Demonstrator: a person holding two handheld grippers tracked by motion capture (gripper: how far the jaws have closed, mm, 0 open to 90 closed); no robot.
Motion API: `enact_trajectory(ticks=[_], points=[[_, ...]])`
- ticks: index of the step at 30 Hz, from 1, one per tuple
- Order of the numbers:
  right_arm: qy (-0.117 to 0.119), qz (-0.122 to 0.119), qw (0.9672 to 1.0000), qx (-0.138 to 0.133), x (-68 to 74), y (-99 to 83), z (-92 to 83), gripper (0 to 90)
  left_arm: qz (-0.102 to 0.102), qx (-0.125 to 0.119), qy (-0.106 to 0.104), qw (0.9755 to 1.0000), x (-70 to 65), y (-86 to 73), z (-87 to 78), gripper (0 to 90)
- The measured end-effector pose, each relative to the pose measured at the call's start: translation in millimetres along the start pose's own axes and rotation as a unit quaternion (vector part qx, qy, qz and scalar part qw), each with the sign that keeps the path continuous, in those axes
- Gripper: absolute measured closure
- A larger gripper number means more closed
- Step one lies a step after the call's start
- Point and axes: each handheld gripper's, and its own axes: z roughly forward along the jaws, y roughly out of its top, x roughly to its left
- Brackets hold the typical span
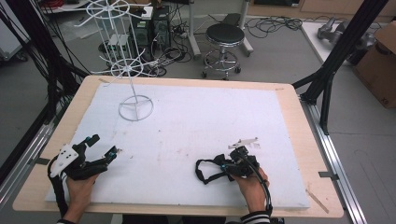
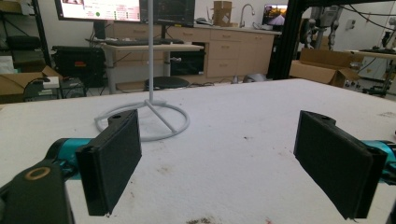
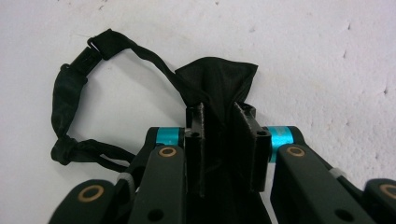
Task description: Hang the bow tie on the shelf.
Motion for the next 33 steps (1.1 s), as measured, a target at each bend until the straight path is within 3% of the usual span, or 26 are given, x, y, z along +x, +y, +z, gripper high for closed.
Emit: enact_trajectory(ticks=[9, 14, 16, 23, 29, 31, 32, 33], points=[[0.004, 0.01, 0.9999, -0.008, -1.9, 0.2, -1.7, 76.3, 0.0, 0.0, 0.0, 1.0, 0.1, 0.0, 0.0, 15.3], [0.01, 0.006, 0.9994, -0.031, -1.4, 0.8, -5.4, 76.3, 0.0, 0.001, 0.0, 1.0, 0.1, 0.0, 0.0, 15.3], [0.018, 0.002, 0.9985, -0.052, -1.4, 1.3, -8.3, 76.3, 0.0, 0.0, 0.0, 1.0, -0.1, 0.0, 0.1, 15.3], [0.009, -0.017, 0.9962, -0.085, 1.2, 2.6, -13.0, 76.3, 0.0, 0.0, 0.0, 1.0, -0.1, 0.0, 0.1, 15.3], [0.025, -0.017, 0.9889, -0.146, 4.0, 3.9, -19.6, 76.3, 0.001, 0.001, 0.001, 1.0, -0.1, 0.0, 0.0, 15.3], [0.031, -0.02, 0.9842, -0.173, 4.1, 4.4, -22.3, 76.3, 0.001, 0.001, 0.001, 1.0, -0.1, 0.0, 0.0, 15.3], [0.033, -0.024, 0.9797, -0.196, 4.2, 4.5, -25.0, 76.3, 0.001, 0.0, 0.001, 1.0, -0.1, 0.0, 0.0, 15.3], [0.034, -0.024, 0.9774, -0.207, 4.4, 4.6, -26.4, 76.3, 0.0, 0.0, 0.001, 1.0, -0.2, 0.0, 0.1, 15.3]])
